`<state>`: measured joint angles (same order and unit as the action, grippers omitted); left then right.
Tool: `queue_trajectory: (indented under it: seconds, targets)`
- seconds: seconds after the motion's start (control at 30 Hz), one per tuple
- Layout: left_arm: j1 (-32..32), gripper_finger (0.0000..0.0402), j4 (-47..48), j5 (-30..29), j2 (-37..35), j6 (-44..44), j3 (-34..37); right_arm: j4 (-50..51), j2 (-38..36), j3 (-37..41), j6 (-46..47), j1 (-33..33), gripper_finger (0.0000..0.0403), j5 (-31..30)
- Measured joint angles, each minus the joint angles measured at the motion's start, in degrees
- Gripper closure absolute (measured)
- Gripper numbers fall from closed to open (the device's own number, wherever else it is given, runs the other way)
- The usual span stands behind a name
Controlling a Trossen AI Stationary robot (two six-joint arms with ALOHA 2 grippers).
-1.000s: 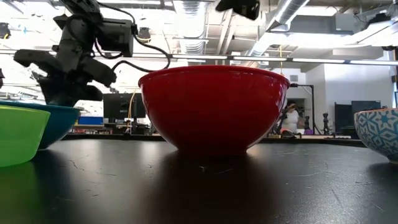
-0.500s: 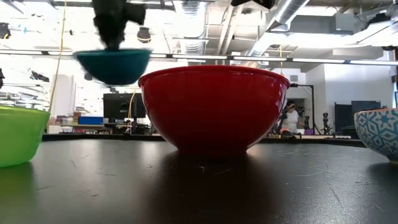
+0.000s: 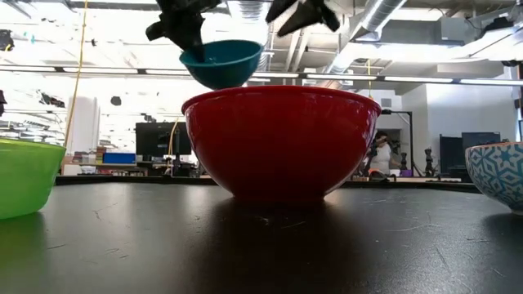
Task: Nest bowls inside each other
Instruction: Stack the blue bowl on top of the light green bowl
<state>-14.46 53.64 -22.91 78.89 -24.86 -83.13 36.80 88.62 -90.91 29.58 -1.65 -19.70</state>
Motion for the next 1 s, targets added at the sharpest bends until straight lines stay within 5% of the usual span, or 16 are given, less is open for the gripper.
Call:
queue_trajectory:
  seconds: [0.5, 0.63, 0.8, 1.0]
  targets:
    - [0.9, 0.0397, -5.1, 4.7, 3.3, 1.4, 0.1, 0.9, 7.0, 0.0, 0.1, -2.3, 0.0217, 0.2]
    - [0.9, 0.0396, -5.2, 4.9, 3.3, 1.5, 0.1, 0.8, 7.0, 0.0, 1.0, -2.3, 0.0265, -0.3]
    - [0.9, 0.0380, -5.6, 5.2, 3.3, 0.3, 0.1, 0.8, 6.8, 0.0, 2.0, -2.5, 0.0379, -3.1]
    - [1.9, 0.0327, -5.7, 7.2, 3.3, 3.9, 0.0, 5.0, 6.1, 0.0, 2.6, -3.4, 0.0389, -2.4]
